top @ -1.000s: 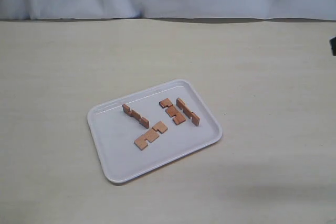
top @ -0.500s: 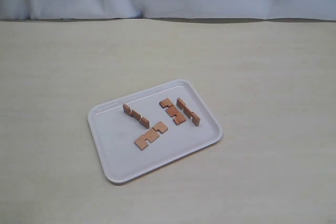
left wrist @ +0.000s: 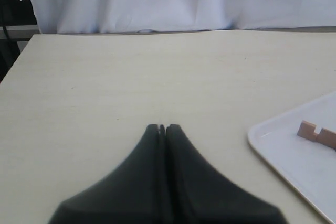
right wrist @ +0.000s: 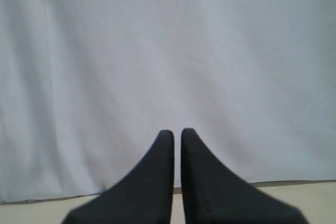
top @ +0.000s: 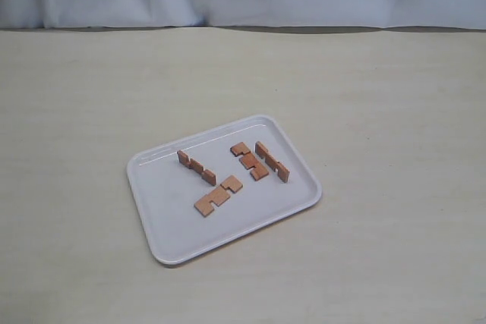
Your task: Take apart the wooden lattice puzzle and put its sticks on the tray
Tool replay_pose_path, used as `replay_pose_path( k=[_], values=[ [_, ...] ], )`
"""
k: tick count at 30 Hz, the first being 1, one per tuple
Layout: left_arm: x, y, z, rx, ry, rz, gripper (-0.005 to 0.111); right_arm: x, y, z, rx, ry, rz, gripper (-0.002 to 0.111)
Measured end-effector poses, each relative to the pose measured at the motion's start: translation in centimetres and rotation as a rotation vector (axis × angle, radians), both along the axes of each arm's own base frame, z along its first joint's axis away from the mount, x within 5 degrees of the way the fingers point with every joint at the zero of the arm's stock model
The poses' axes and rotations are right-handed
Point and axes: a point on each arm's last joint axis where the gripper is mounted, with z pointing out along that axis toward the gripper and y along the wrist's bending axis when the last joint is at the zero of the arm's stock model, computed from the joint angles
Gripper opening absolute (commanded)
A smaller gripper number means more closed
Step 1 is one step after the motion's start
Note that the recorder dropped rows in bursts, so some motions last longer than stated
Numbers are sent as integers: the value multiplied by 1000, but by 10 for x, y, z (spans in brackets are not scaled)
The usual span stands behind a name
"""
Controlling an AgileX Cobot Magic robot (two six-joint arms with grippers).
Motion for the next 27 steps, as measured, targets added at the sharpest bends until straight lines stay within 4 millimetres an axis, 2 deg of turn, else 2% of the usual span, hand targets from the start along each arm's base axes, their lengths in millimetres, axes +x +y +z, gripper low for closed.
replay_pose_path(
  k=[6,16,21,27],
  values=[
    [0,0,0,0,0,0,0,-11,1,17,43,-22,5,4],
    [0,0,0,0,0,0,0,-11,3,16,128,-23,42,4],
    [0,0,0,0,0,0,0,-2,3,1,135,-1,50,4],
    [0,0,0,2,0,-1,0,17,1,-40,149,87,54,4]
  ],
)
